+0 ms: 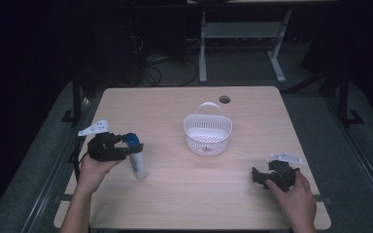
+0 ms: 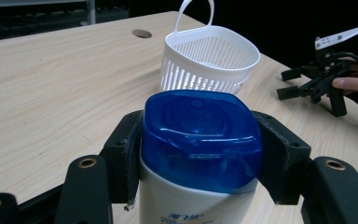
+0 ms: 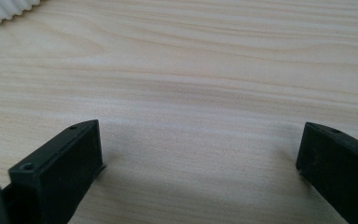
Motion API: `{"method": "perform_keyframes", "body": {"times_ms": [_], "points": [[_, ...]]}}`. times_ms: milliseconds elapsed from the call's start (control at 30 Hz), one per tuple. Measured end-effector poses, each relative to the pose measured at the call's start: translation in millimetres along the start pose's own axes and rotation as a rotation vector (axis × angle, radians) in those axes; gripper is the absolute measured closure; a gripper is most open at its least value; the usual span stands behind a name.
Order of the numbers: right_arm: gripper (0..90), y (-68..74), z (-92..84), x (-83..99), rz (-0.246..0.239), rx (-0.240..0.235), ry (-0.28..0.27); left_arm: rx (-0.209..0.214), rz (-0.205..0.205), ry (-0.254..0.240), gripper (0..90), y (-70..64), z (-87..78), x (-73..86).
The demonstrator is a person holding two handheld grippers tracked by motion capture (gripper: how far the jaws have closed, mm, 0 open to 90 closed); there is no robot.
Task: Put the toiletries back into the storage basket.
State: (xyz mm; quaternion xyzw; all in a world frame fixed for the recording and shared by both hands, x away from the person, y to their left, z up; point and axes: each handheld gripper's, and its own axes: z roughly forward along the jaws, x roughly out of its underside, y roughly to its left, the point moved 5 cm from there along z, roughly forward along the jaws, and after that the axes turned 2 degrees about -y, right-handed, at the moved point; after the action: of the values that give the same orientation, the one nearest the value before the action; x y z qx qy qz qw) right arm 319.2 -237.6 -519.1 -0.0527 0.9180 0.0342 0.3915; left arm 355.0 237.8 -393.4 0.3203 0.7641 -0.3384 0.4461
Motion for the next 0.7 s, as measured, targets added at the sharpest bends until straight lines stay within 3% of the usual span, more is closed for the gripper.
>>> {"method": "perform_keyframes", "body": {"times_ms": [433,700], "points": [[0.0,0.0,0.0,0.0,0.000,0.000,0.000,0.042,0.027,-0.030,39.9,-8.6,7.3,-13.2],[0.0,0.0,0.0,0.0,0.000,0.000,0.000,0.079,0.047,-0.053,40.0,-16.9,13.7,-31.2]]}}
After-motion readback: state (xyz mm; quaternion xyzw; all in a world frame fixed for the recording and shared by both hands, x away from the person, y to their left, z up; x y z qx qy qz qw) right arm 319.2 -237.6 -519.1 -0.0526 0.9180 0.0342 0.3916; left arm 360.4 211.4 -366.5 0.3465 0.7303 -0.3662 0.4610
